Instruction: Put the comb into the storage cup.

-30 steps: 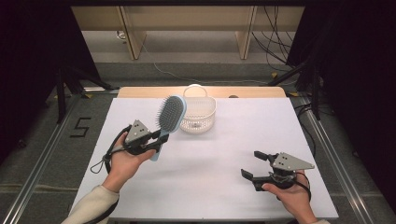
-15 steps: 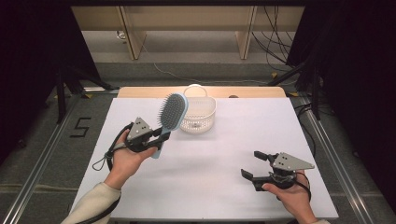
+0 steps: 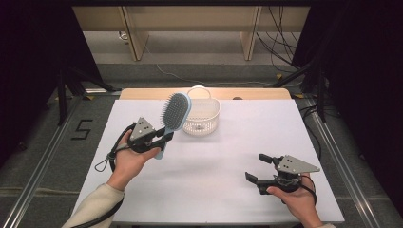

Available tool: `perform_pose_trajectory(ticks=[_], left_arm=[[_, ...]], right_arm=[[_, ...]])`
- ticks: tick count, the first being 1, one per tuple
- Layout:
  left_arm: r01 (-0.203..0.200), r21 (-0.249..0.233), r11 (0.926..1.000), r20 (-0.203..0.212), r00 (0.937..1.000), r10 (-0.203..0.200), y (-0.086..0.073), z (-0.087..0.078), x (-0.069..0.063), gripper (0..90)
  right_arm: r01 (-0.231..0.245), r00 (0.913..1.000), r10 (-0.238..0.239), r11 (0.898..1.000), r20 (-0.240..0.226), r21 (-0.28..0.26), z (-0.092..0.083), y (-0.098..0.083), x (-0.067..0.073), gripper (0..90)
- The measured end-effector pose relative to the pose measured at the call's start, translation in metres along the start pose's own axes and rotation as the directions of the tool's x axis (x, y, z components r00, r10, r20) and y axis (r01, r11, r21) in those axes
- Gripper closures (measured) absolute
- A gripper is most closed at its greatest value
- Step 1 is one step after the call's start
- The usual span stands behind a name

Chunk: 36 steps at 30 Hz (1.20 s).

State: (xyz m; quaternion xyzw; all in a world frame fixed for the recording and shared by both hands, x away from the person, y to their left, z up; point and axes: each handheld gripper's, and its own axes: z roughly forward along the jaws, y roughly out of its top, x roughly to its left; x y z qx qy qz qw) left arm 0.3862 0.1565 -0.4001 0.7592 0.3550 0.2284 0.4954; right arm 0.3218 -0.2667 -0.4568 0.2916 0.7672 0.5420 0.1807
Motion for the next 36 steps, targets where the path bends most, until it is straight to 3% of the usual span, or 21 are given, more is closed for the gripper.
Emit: perform_pose_trajectory(ticks=[36], left_arm=[[0.000,-0.014,0.9999,-0.010,0.9999,-0.001,0.010,0.005,0.006,69.9]], right_arm=[[-0.004,1.0000,0.004,1.000,-0.001,-0.007,0.000,0.000,0.000,16.1]])
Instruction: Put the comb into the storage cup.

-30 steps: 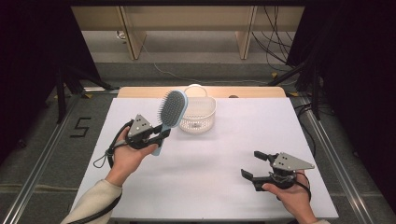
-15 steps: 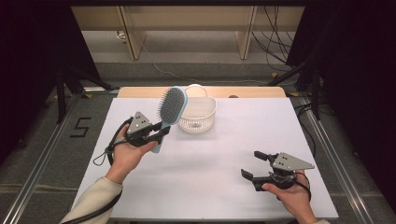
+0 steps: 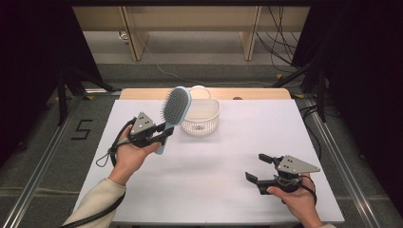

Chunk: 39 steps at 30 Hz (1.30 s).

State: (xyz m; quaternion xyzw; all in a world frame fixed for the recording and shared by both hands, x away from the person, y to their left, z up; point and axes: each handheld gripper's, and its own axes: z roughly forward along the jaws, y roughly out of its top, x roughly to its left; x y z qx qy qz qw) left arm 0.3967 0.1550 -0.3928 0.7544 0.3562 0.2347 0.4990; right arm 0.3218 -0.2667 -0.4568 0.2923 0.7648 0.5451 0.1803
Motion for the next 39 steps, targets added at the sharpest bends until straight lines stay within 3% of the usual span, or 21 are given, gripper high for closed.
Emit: perform_pose_trajectory(ticks=[39], left_arm=[[-0.002,-0.009,1.0000,-0.002,1.0000,0.002,0.010,0.011,0.001,69.9]], right_arm=[[0.000,1.0000,0.000,1.000,0.005,0.001,0.000,0.000,0.000,15.9]])
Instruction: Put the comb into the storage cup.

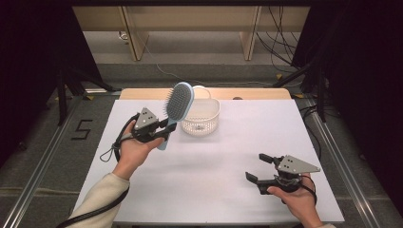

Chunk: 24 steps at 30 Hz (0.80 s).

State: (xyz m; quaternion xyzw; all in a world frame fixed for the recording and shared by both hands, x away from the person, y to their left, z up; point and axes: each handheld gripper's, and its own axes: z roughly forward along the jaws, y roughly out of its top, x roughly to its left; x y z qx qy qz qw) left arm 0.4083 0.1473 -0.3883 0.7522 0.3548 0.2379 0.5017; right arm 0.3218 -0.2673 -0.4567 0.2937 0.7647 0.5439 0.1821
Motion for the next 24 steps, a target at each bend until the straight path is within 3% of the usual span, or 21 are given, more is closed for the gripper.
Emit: perform_pose_trajectory(ticks=[24], left_arm=[[-0.006,-0.016,0.9999,0.004,1.0000,0.006,0.0096,0.0065,-0.0006,69.9]], right_arm=[[-0.001,1.0000,0.001,1.000,0.001,-0.002,-0.0001,-0.0001,-0.0003,15.9]])
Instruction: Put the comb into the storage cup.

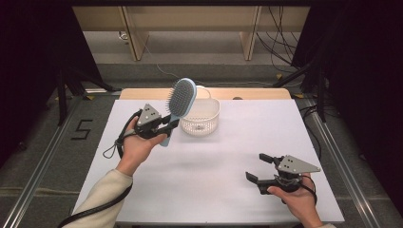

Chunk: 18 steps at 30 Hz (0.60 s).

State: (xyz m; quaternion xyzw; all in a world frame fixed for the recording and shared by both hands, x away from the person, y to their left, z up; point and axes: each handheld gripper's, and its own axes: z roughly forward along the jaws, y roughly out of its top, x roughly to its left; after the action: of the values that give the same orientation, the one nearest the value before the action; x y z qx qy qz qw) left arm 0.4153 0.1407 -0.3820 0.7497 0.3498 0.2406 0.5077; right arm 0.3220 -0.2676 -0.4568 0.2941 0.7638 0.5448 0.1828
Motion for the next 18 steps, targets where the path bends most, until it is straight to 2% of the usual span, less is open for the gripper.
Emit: perform_pose_trajectory(ticks=[18], left_arm=[[0.006,-0.003,1.0000,-0.009,0.9999,-0.006,0.0006,0.0062,0.0007,69.9]], right_arm=[[-0.001,1.0000,0.001,1.000,0.001,0.000,-0.0001,0.0000,0.0000,16.0]])
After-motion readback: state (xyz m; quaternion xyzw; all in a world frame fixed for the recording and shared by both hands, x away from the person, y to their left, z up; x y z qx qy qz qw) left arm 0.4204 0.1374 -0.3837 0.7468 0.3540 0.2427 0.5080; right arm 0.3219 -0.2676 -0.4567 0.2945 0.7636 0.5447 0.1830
